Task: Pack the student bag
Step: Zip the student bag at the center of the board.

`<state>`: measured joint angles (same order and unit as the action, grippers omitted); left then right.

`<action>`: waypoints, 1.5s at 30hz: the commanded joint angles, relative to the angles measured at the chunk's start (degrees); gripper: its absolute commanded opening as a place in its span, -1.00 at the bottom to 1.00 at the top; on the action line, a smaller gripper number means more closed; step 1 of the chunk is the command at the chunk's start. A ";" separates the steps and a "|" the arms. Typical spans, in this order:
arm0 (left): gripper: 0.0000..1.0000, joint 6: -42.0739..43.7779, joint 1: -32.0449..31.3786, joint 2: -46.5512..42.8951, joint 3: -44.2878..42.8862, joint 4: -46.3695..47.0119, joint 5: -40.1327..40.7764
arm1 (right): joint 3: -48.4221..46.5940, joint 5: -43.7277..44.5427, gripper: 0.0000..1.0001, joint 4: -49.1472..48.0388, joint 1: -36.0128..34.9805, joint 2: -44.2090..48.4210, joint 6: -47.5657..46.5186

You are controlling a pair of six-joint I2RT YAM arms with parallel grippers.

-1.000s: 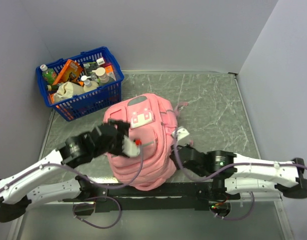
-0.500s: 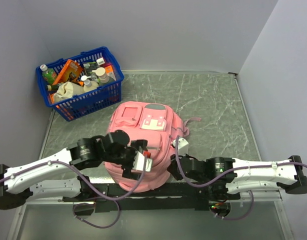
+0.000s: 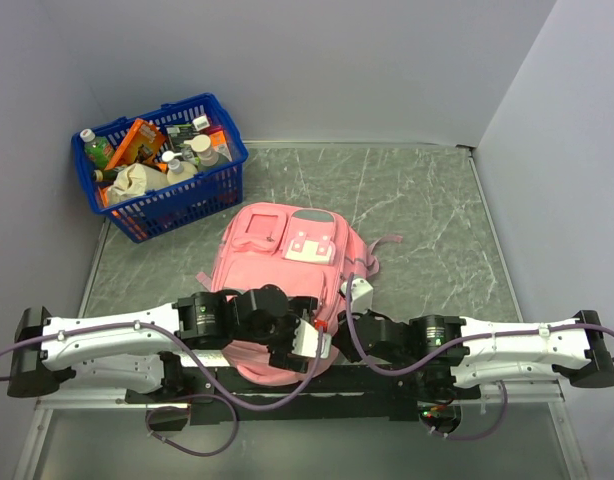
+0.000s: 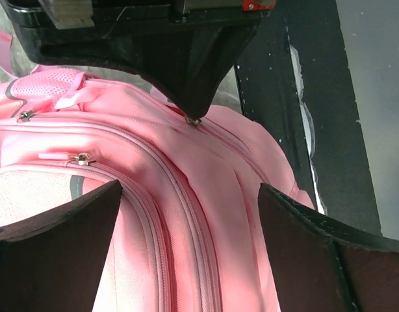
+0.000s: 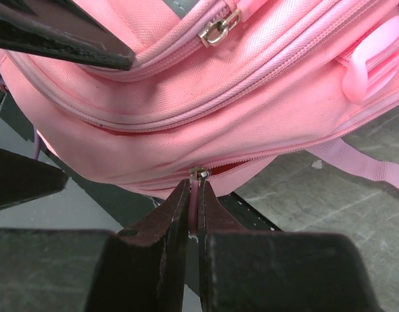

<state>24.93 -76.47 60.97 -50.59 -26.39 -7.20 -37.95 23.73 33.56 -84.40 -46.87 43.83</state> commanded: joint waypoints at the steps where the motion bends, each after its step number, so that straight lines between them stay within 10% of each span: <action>1: 0.79 -2.95 -1.14 0.99 0.14 3.46 1.58 | -1.51 0.00 -1.00 -8.69 -0.50 0.73 0.64; 16: 0.65 -1.90 -3.78 -0.06 -6.28 -1.03 -5.02 | -0.19 0.62 -1.00 -6.93 -0.50 1.70 1.69; 30: 0.81 -8.84 -2.72 0.29 5.59 12.68 15.63 | -1.77 -0.43 -1.00 -6.67 -0.59 2.05 0.82; 33: 0.66 -9.81 -2.72 0.99 5.85 12.68 14.50 | -2.03 -1.13 -1.00 -7.10 -0.59 1.52 0.46; 36: 0.00 -10.34 -2.81 1.34 6.81 12.68 12.74 | -2.65 -0.79 -1.00 -6.49 -0.59 1.43 0.20; 37: -0.52 -10.16 -2.81 1.26 7.17 12.68 12.48 | -2.65 -0.44 -1.00 -6.32 -0.59 1.69 0.20; 40: -0.98 -8.58 -2.81 0.99 7.87 11.72 11.51 | -1.95 0.88 -1.00 -5.44 -0.50 2.75 0.37; 45: -0.98 -3.94 -2.72 0.38 7.96 10.31 11.24 | 0.50 1.59 -1.00 -3.60 3.53 2.84 1.08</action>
<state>16.47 -79.48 61.67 -43.38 -14.68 3.81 -36.80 23.16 32.69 -83.96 -45.71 43.86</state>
